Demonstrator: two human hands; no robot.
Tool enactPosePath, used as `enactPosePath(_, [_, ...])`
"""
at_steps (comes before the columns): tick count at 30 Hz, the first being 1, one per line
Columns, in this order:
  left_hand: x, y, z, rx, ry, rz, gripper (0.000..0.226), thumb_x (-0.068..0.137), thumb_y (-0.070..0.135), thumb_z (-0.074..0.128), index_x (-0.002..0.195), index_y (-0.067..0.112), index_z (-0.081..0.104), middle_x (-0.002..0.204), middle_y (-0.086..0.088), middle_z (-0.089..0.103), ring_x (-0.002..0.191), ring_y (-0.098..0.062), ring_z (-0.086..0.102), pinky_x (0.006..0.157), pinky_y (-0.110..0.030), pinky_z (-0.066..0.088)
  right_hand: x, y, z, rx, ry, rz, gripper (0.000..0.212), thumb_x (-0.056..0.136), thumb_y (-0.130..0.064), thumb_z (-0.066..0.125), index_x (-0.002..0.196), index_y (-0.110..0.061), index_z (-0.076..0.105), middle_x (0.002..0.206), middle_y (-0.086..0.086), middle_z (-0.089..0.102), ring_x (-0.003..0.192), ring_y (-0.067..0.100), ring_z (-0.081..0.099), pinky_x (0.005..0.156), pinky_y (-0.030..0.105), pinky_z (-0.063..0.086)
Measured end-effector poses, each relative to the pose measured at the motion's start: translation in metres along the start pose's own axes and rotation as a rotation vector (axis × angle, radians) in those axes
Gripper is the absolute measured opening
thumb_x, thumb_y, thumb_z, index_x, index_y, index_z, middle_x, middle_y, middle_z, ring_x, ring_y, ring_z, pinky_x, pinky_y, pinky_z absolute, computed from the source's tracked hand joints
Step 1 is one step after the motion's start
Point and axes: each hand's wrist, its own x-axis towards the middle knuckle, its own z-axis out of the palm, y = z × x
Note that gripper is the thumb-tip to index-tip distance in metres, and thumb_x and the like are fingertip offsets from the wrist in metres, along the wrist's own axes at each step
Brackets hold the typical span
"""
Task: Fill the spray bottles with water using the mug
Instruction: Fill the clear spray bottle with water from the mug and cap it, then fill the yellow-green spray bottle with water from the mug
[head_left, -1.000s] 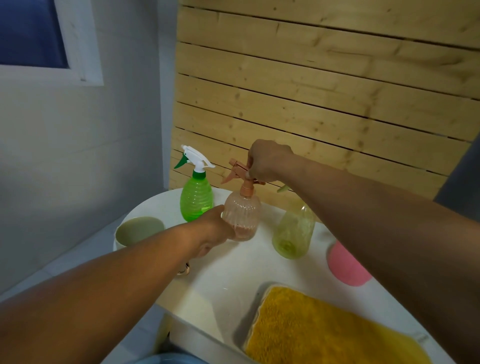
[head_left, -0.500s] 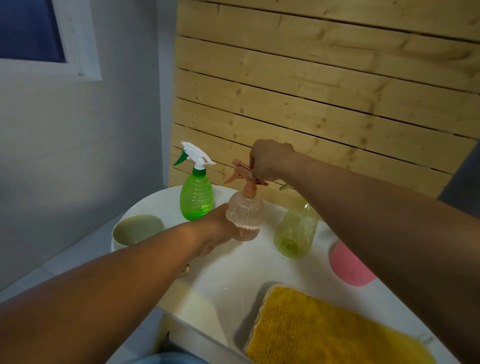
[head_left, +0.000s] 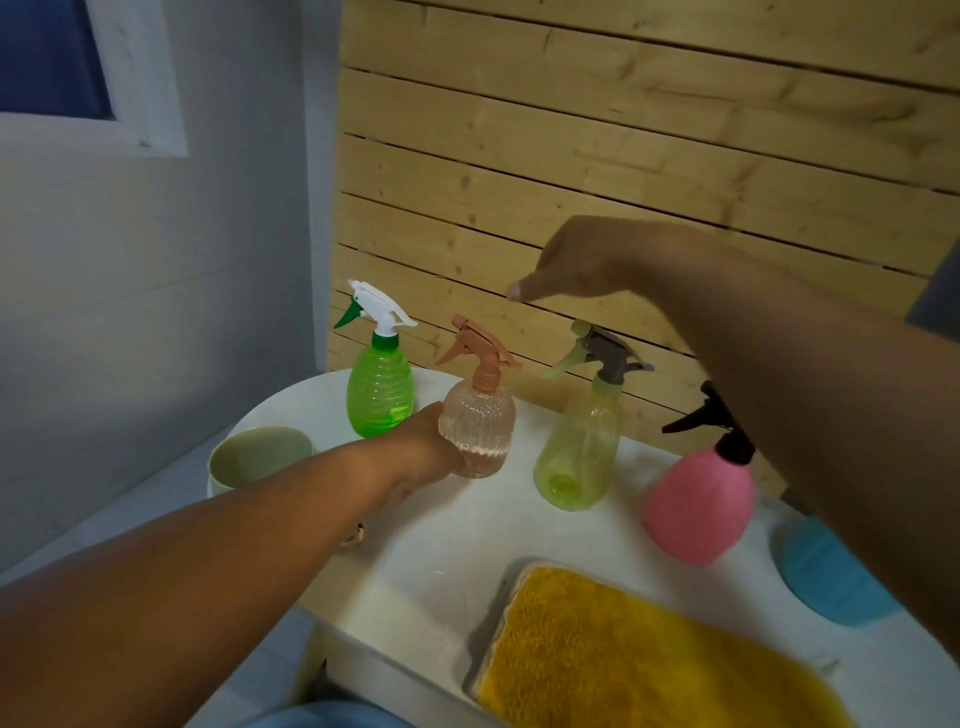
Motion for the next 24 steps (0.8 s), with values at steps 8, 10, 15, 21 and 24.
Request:
enactPosePath(8, [-0.015,0.015,-0.007,-0.020,0.027,-0.029,0.075,0.091,-0.007,0.072,0.155,0.015,0.039,0.099,0.014,0.055,0.117,-0.018,0.053,0.111,-0.032,0.044,-0.021,0.053,0.029,-0.015,-0.252,0.081,0.043,0.085,-0.037,0.080,0.112,-0.006,0.070,0.098,0.004,0.072,0.081,0.018,0.071,0.060,0.024,0.051])
enactPosePath(10, [-0.021,0.019,-0.007,-0.046,0.009,-0.031,0.072,0.091,-0.008,0.072,0.152,0.016,0.042,0.099,0.014,0.056,0.116,-0.018,0.053,0.109,-0.031,0.044,-0.024,0.055,0.039,0.066,-0.212,0.084,0.033,0.086,-0.029,0.080,0.111,-0.009,0.072,0.099,0.007,0.075,0.083,0.021,0.075,0.064,0.024,0.056])
enactPosePath(15, [-0.038,0.028,-0.009,-0.045,-0.019,-0.019,0.071,0.093,-0.008,0.070,0.153,0.016,0.041,0.097,0.015,0.056,0.112,-0.013,0.053,0.099,-0.026,0.041,-0.047,0.040,0.018,0.117,-0.168,0.084,0.029,0.090,-0.023,0.076,0.114,-0.008,0.069,0.099,0.008,0.074,0.082,0.020,0.075,0.054,0.020,0.051])
enactPosePath(21, [-0.066,0.027,-0.022,-0.042,-0.022,-0.029,0.091,0.086,0.001,0.082,0.160,0.018,0.032,0.098,0.016,0.055,0.094,0.002,0.054,0.113,-0.032,0.044,-0.097,-0.002,-0.045,0.085,-0.030,-0.031,0.023,0.089,-0.030,0.076,0.106,-0.015,0.071,0.087,0.000,0.077,0.075,0.013,0.076,0.072,0.028,0.055])
enactPosePath(24, [-0.086,0.027,-0.035,-0.025,-0.081,-0.030,0.114,0.079,0.005,0.089,0.166,0.022,0.018,0.141,0.002,0.057,0.118,-0.009,0.057,0.119,-0.035,0.042,-0.119,-0.028,-0.065,0.141,-0.002,-0.105,0.019,0.088,-0.031,0.077,0.102,-0.019,0.073,0.082,-0.003,0.078,0.074,0.011,0.076,0.083,0.034,0.057])
